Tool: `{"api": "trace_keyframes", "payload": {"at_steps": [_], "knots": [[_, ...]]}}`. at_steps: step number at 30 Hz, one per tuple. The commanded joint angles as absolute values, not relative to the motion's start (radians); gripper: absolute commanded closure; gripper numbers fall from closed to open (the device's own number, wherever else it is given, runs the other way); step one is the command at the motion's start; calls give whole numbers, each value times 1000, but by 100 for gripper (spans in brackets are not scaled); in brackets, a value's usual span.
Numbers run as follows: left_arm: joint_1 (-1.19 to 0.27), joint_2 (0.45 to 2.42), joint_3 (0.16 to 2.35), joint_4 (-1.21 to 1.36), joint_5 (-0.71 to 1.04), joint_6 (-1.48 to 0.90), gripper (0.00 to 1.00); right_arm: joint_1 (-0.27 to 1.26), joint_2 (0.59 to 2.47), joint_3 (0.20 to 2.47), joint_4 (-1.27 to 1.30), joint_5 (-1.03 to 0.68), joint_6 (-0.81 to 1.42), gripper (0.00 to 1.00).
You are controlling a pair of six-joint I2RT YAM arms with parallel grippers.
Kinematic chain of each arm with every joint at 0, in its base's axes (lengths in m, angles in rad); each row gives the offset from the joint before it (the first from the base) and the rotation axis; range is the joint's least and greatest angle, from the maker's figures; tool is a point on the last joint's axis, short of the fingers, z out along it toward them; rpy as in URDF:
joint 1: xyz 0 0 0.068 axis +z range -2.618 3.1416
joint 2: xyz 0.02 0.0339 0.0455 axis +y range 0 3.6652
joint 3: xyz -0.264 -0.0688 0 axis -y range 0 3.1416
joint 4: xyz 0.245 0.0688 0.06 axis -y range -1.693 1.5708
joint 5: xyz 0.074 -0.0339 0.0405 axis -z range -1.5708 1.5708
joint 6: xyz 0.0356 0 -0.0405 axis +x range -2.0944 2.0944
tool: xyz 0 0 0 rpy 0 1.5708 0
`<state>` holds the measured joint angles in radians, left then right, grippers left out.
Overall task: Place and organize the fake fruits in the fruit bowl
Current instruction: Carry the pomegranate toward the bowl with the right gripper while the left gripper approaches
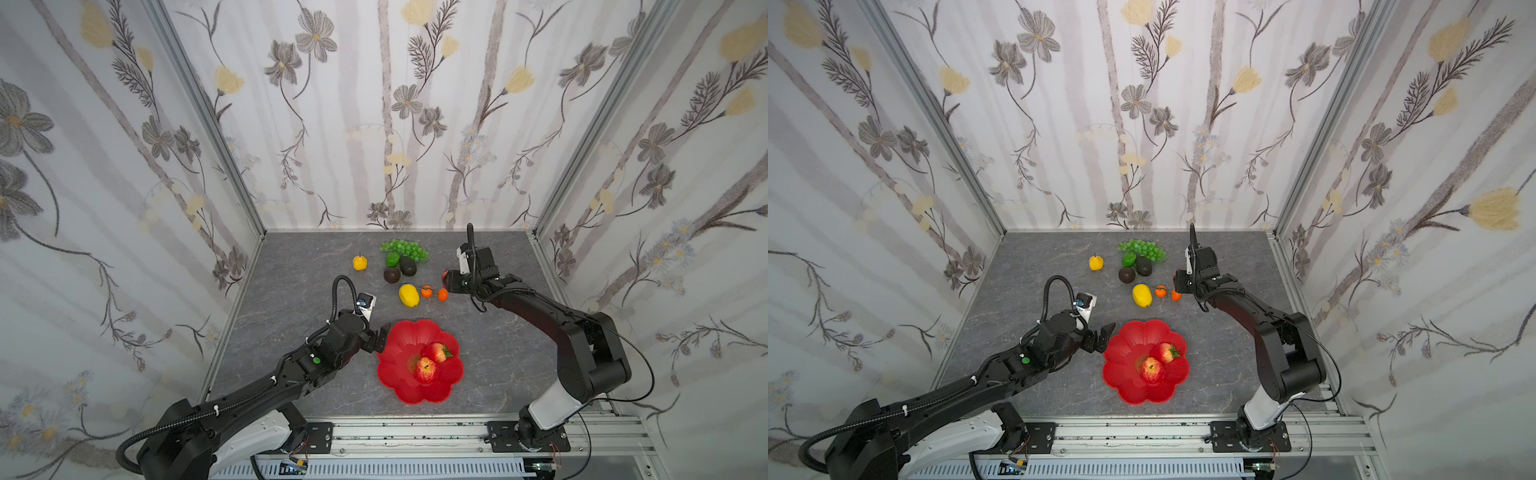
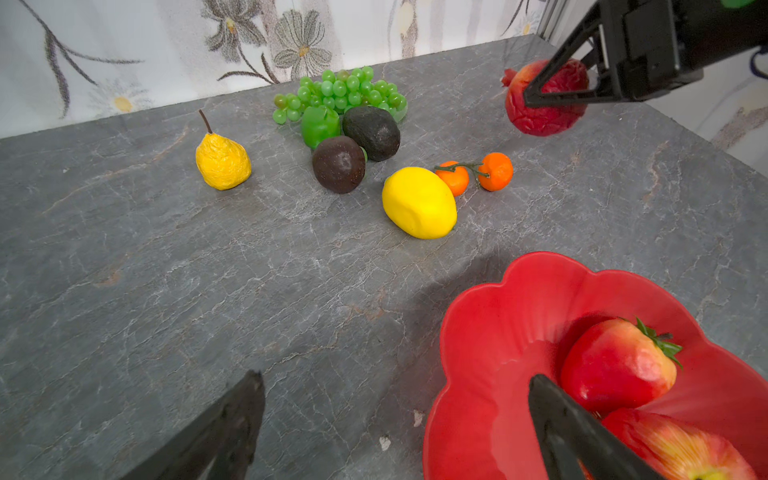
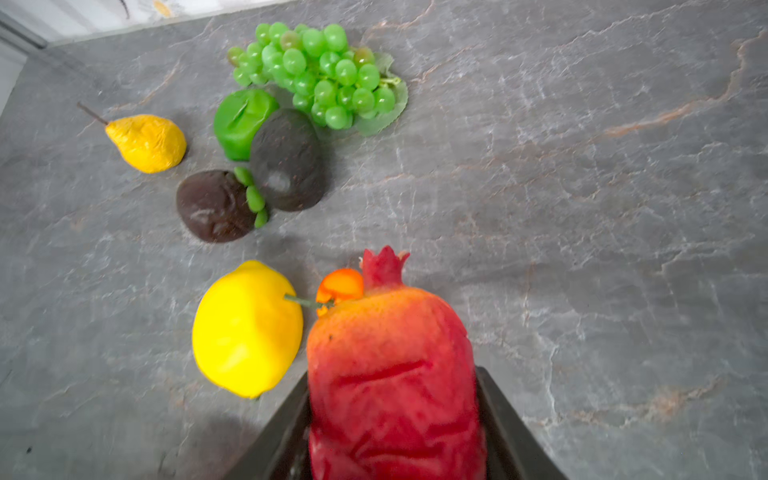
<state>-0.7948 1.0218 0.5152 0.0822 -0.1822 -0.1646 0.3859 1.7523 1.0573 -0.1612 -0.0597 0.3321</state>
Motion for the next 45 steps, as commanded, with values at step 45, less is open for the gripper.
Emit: {"api": "trace_keyframes", "payload": {"at_steps": [45], "knots": [[-808, 1198, 912, -80, 319, -773, 5, 1071, 984, 372, 295, 342, 475, 68]]}}
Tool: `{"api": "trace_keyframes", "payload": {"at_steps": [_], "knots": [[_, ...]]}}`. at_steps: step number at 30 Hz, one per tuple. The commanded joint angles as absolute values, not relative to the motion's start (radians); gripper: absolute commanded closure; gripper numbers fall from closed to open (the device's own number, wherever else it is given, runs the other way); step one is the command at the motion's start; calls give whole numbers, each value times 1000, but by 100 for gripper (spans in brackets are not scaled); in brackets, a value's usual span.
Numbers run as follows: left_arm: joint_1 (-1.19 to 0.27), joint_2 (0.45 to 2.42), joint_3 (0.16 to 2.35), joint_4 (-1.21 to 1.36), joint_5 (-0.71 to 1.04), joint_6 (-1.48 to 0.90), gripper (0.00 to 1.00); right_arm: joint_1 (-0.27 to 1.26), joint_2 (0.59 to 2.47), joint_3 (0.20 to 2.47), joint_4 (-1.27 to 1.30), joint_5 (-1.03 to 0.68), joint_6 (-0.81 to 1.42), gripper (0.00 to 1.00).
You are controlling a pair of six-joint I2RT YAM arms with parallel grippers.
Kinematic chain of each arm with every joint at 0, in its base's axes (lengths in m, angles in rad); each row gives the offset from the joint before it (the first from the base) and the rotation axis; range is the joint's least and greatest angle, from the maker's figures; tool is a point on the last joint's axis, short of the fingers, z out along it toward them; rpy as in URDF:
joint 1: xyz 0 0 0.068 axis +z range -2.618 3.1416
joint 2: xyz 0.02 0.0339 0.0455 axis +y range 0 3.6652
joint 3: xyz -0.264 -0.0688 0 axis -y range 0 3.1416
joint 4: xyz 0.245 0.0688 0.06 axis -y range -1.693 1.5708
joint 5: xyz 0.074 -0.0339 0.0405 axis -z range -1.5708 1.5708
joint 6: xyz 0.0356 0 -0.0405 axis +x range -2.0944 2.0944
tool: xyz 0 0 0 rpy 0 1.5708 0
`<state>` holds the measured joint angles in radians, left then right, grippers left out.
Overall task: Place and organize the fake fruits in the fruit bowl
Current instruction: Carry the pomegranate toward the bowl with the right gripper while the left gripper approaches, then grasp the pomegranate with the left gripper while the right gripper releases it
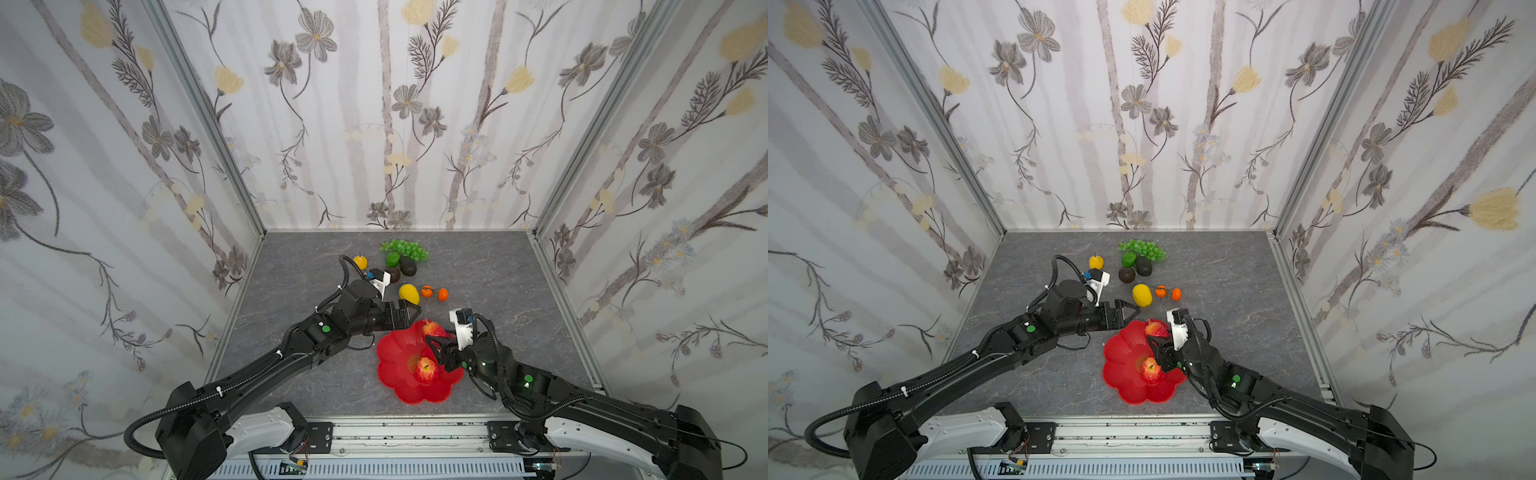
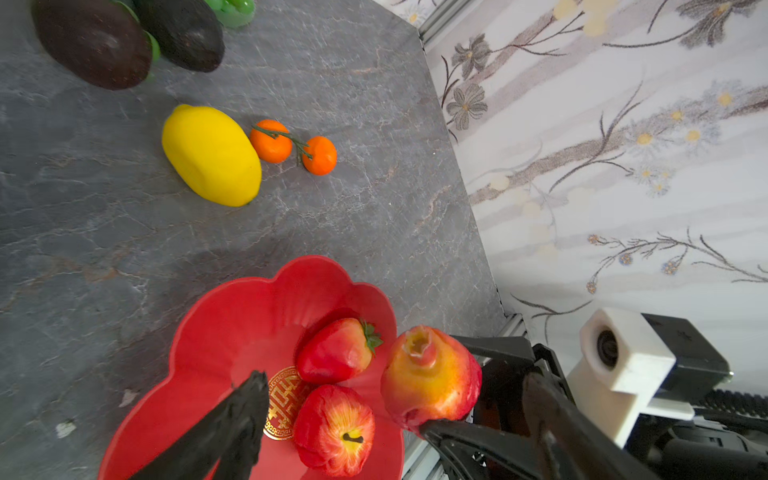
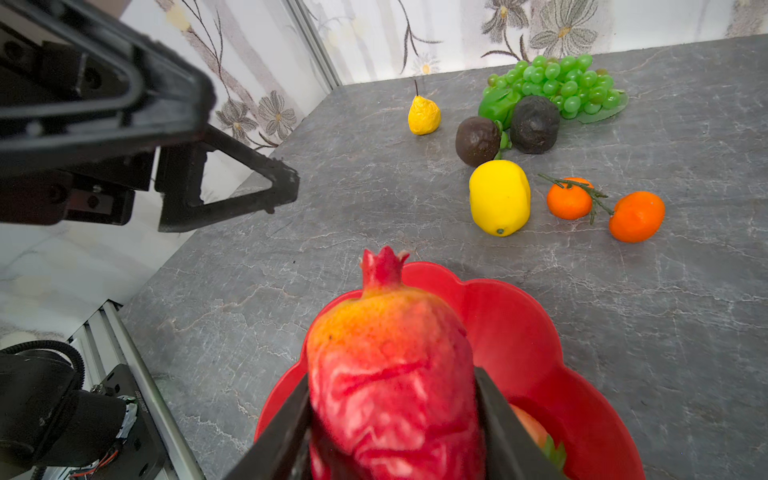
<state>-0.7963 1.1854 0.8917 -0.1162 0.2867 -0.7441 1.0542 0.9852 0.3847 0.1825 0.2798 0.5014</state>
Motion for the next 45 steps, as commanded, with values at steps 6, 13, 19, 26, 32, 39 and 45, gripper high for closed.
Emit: {"api": "trace_keyframes", "payload": {"at_steps": [6, 13, 19, 26, 32, 39, 45], "knots": [[-829, 1211, 918, -117, 317, -754, 8, 1101, 1009, 353, 376, 369, 448, 68], [-858, 1256, 950, -162, 363, -717, 8, 1119, 1032, 355, 445, 382, 419, 68], [-874, 1305, 971, -175, 393, -706, 15, 1129, 1049, 359, 476, 395, 402, 68], [-874, 1329, 975, -176, 423, -701, 28, 1132, 1055, 361, 489, 403, 393, 68], [-874, 1342, 986, -172, 441, -696, 38, 1133, 1077, 373, 491, 410, 391, 68], [-874, 1346, 992, -183, 432, -682, 47, 1134, 1097, 385, 481, 417, 396, 65], [-873, 1338, 1006, -225, 365, -652, 48, 1134, 1084, 383, 455, 432, 415, 49]]}}
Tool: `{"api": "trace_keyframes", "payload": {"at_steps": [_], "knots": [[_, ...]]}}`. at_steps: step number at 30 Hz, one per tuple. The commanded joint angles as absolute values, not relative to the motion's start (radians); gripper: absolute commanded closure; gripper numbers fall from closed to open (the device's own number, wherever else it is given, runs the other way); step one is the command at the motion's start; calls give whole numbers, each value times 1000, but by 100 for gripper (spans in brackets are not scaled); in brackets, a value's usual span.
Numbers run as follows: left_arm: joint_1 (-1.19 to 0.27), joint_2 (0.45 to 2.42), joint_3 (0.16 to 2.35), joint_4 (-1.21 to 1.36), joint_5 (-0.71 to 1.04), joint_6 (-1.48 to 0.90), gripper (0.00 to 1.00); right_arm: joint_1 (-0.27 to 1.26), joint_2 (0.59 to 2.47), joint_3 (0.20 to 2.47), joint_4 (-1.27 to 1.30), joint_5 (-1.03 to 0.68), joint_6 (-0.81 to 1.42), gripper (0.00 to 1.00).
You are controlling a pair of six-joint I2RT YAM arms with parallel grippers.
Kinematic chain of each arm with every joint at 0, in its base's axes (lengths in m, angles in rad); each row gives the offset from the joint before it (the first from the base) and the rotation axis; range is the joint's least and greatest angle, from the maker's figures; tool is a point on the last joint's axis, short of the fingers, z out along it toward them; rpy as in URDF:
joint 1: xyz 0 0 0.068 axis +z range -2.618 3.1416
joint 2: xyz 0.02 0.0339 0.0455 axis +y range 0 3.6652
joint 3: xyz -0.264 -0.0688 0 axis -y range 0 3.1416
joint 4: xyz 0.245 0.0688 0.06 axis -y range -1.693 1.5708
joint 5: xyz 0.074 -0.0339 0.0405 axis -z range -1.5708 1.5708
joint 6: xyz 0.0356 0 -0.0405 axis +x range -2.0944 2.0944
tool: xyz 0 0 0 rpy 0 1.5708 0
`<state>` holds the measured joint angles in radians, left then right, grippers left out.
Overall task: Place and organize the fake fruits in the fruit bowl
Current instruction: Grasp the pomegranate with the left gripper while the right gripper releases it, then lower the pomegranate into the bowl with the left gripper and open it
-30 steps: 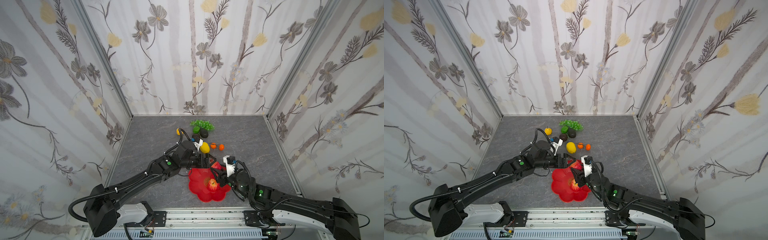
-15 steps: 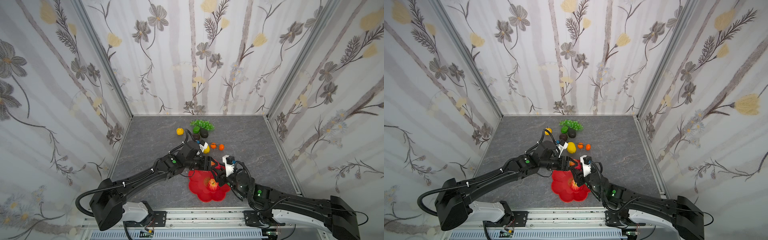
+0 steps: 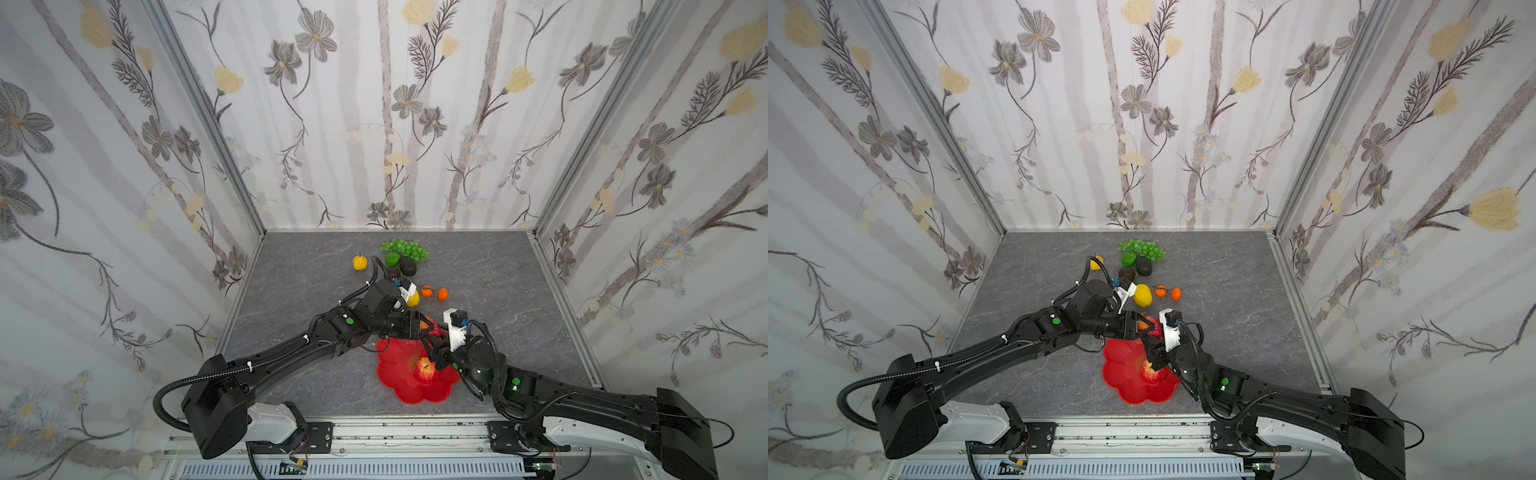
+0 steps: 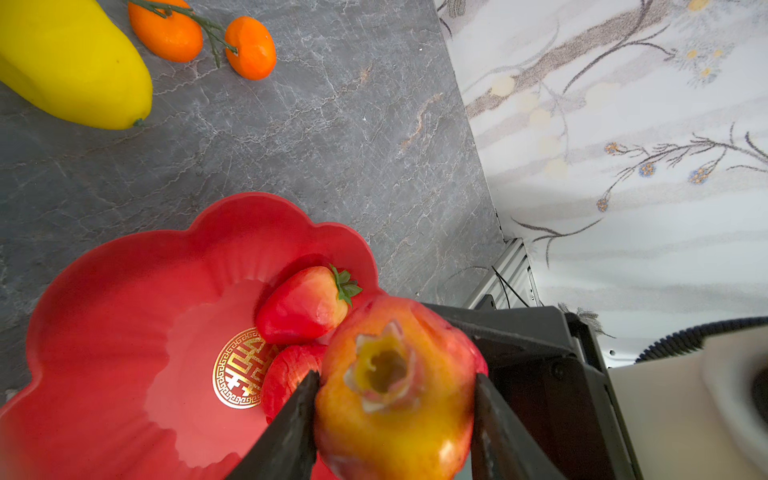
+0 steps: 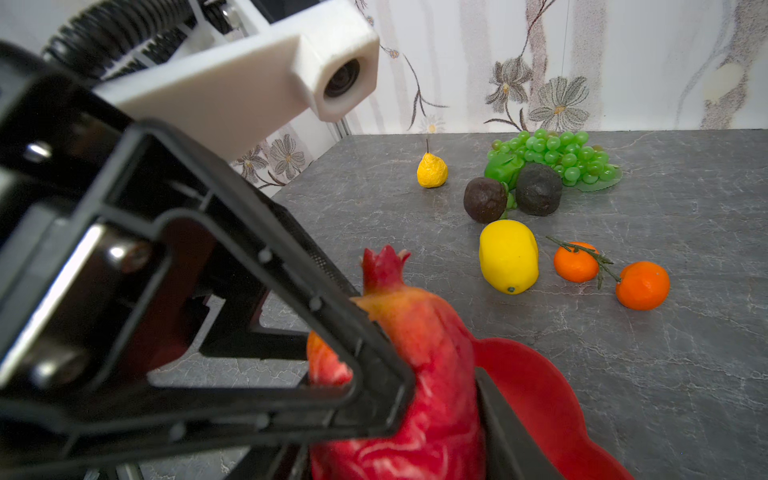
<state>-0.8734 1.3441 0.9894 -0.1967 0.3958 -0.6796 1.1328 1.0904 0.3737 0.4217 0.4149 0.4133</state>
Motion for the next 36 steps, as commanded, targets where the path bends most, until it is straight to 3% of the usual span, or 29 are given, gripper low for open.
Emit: {"api": "trace_keyframes", "payload": {"at_steps": [1, 6, 10, 24, 36], "knots": [[-873, 1338, 1011, -243, 341, -643, 48, 1134, 1079, 384, 443, 438, 421, 45], [-873, 1351, 1048, -328, 214, -589, 49, 1133, 1042, 378, 357, 458, 450, 19], [-874, 1374, 1062, -353, 160, -560, 49, 1134, 989, 361, 286, 445, 470, 11], [-969, 1529, 1117, -410, -48, -431, 50, 1045, 762, 347, -120, 528, 693, 8], [-1018, 1717, 1210, -480, -135, -356, 50, 986, 696, 305, -166, 508, 781, 8]]}}
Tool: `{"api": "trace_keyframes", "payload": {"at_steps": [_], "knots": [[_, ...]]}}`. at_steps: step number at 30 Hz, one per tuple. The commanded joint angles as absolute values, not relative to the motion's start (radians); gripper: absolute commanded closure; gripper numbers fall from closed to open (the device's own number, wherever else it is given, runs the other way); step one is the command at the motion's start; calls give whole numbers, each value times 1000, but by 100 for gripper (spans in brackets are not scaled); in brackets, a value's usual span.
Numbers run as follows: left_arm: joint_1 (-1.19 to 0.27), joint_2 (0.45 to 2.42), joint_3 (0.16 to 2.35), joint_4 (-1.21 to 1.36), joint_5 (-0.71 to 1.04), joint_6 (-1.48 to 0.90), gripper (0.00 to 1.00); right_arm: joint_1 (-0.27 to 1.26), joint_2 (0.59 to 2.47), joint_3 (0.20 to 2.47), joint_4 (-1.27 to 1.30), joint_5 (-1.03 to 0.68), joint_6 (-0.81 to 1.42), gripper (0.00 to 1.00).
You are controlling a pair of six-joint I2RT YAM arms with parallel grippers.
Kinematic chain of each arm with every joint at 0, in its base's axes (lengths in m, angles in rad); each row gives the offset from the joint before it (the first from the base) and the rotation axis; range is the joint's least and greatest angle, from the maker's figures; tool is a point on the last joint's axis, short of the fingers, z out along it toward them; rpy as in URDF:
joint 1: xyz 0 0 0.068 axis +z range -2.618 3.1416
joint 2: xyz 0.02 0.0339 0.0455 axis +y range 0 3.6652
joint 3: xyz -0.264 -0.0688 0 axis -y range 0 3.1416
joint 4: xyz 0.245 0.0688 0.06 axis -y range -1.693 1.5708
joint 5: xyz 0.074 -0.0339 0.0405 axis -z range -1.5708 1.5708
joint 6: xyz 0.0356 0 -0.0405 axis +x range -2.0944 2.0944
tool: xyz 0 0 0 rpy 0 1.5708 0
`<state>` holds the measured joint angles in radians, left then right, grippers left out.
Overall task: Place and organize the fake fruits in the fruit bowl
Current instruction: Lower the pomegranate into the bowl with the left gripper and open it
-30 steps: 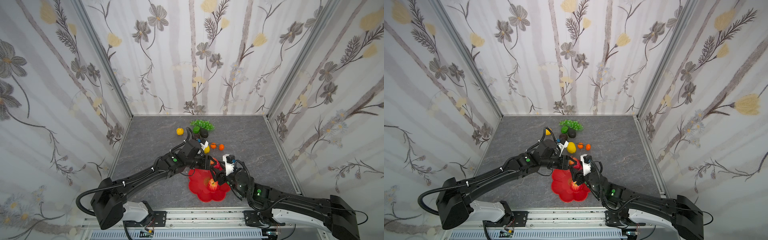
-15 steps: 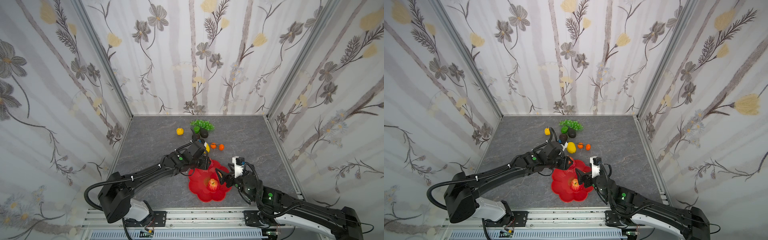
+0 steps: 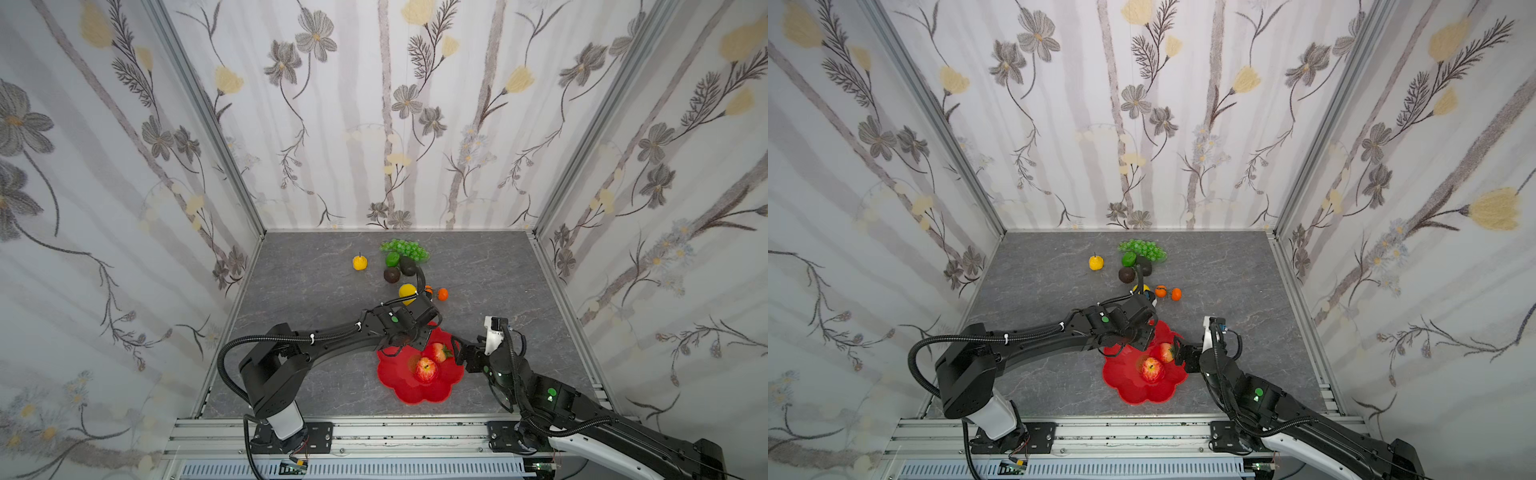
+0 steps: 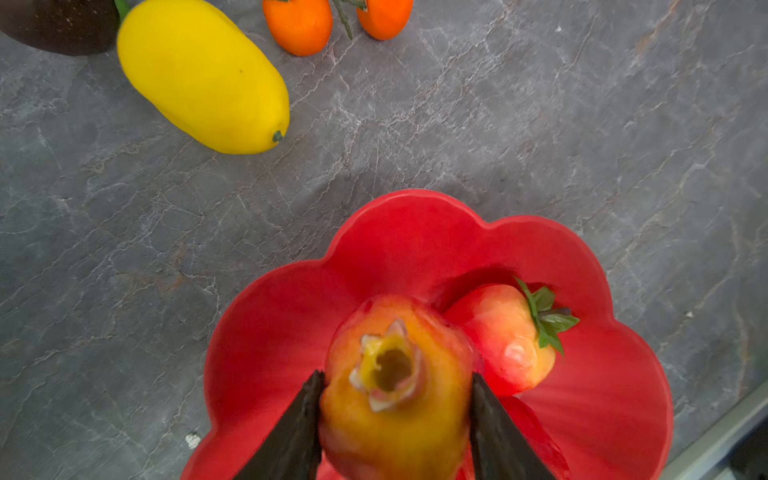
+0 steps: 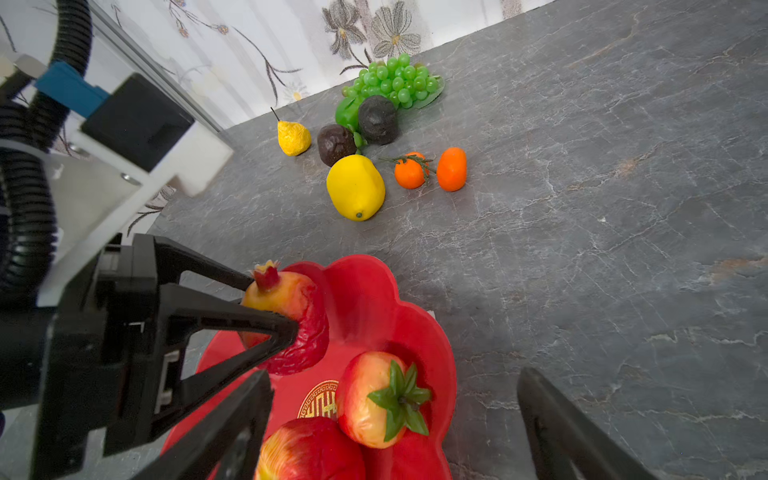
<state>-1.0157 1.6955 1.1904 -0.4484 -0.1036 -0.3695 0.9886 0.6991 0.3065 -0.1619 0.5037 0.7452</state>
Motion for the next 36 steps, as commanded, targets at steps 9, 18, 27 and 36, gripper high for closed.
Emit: {"api": "trace_keyframes", "payload": {"at_steps": [9, 18, 27, 36], "knots": [[-1019, 1802, 1246, -494, -100, -376, 49, 982, 699, 305, -172, 505, 799, 7], [-1018, 1847, 1277, -497, -57, -380, 42, 981, 698, 304, -174, 499, 807, 7], [-1017, 1840, 1288, -507, -75, -386, 31, 980, 695, 313, -188, 502, 811, 7], [-1015, 1782, 1275, -496, -75, -390, 26, 949, 732, 357, -234, 499, 809, 7]]}}
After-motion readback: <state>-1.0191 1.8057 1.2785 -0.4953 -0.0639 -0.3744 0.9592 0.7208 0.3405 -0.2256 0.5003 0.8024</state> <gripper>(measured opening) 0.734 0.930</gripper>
